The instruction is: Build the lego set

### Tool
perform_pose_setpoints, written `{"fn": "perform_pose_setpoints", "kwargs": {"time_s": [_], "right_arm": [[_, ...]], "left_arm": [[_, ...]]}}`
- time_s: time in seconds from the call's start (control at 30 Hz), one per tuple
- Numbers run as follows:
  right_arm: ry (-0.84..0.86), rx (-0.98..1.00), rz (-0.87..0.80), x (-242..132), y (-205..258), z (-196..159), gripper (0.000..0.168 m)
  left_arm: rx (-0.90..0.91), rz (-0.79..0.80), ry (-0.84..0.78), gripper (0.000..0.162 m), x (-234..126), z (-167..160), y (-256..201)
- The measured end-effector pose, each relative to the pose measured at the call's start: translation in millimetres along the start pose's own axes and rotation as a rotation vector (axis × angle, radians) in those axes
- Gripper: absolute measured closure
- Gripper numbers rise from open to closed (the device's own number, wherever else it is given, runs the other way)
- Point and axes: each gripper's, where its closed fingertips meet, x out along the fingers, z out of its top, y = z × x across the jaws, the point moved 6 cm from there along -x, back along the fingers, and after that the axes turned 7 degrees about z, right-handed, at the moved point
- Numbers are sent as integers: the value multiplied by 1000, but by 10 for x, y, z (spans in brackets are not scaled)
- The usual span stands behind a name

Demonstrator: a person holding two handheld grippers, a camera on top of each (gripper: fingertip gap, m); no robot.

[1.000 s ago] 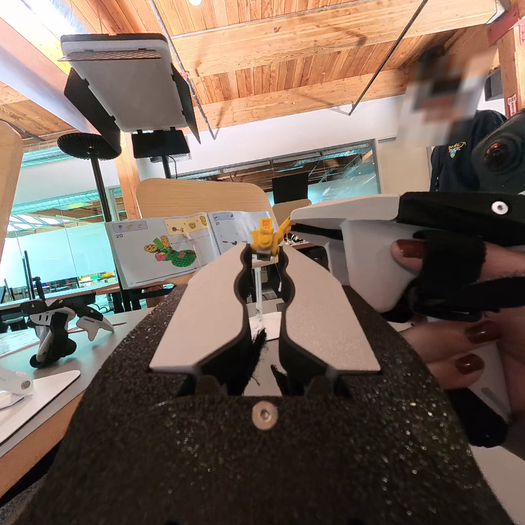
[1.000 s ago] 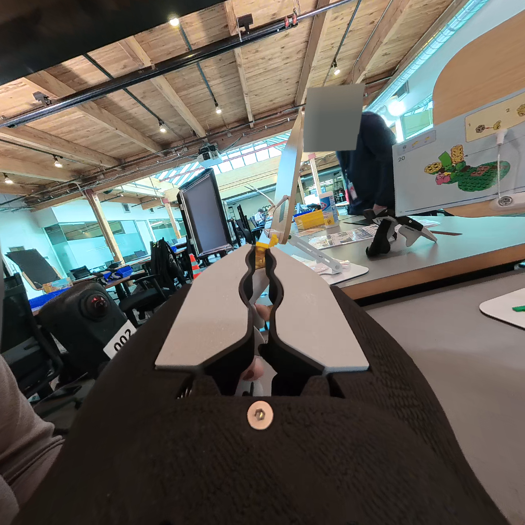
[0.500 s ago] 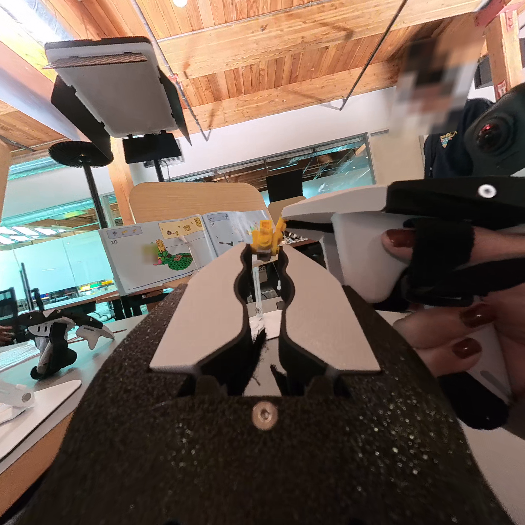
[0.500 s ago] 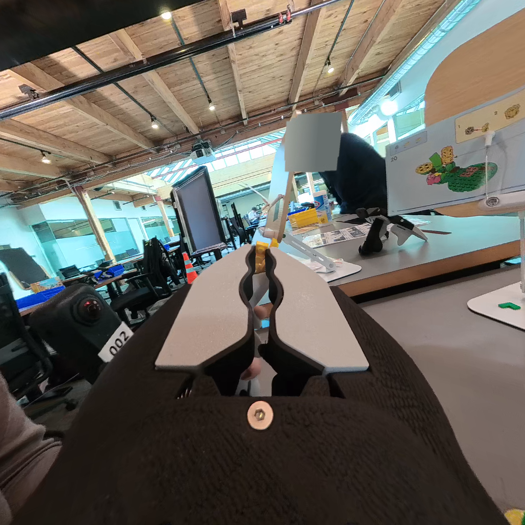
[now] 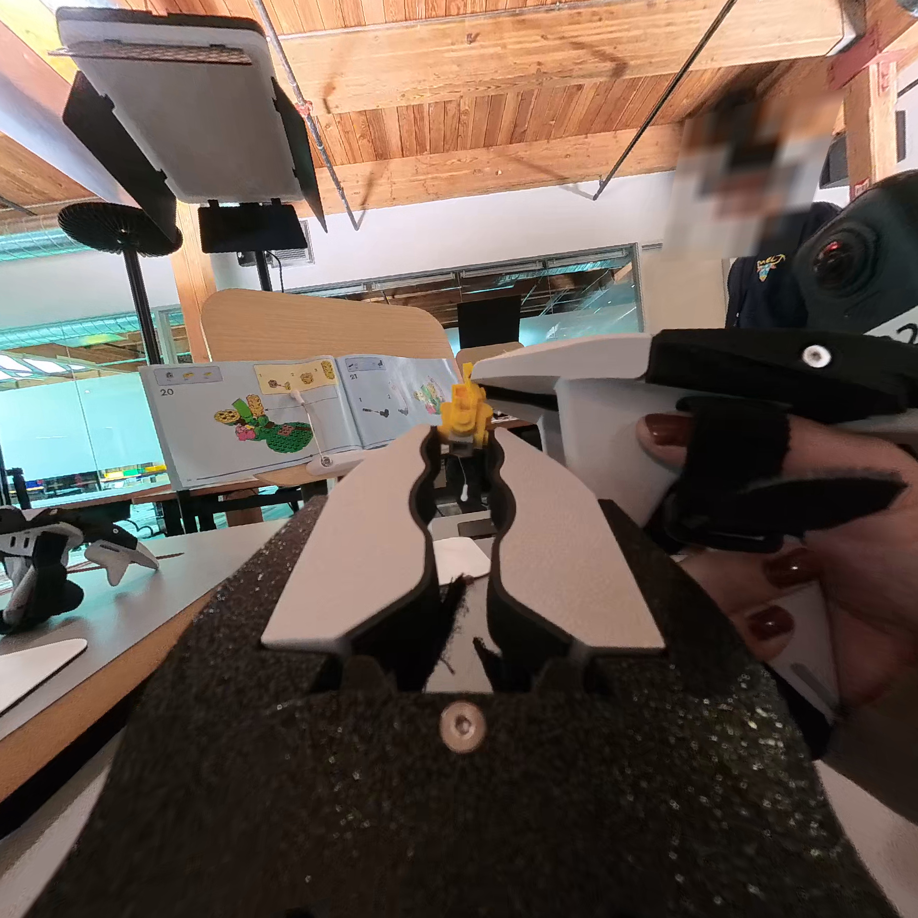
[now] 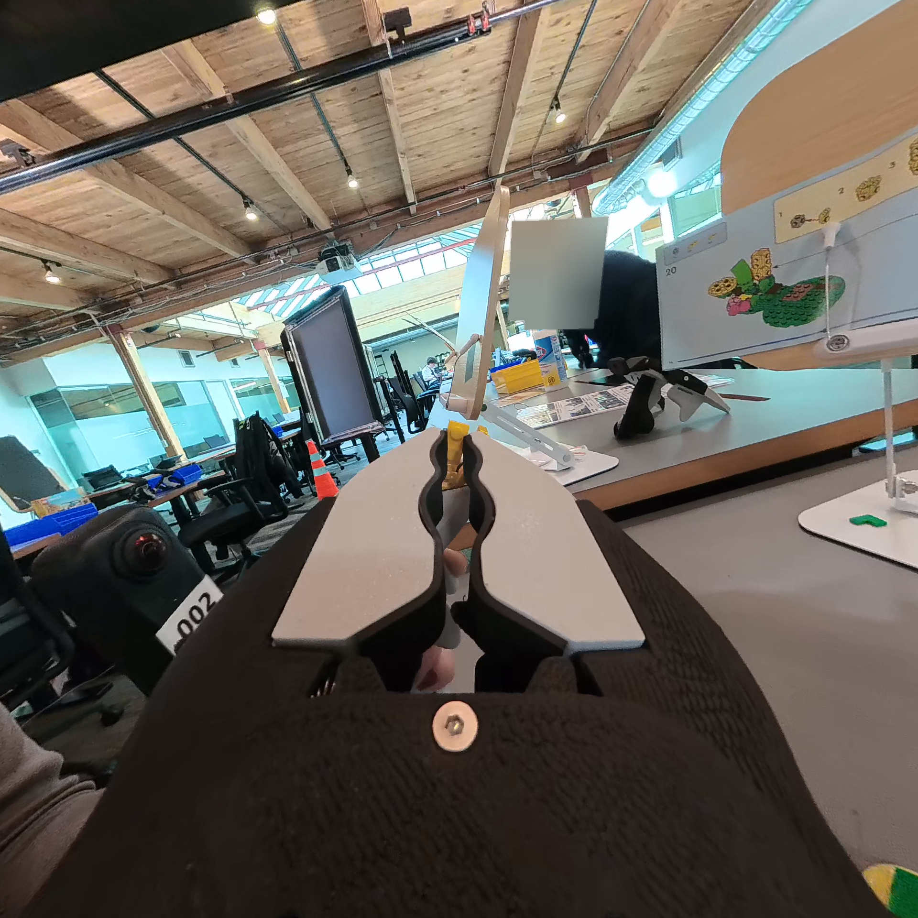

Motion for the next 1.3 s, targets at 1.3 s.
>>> {"fn": "perform_pose_setpoints", "kwargs": {"time_s": [1.3], "right_arm": [[-3, -35, -17, 21, 23, -72, 168]], "left_arm": [[-4, 23, -5, 145, -5, 35, 137]]}}
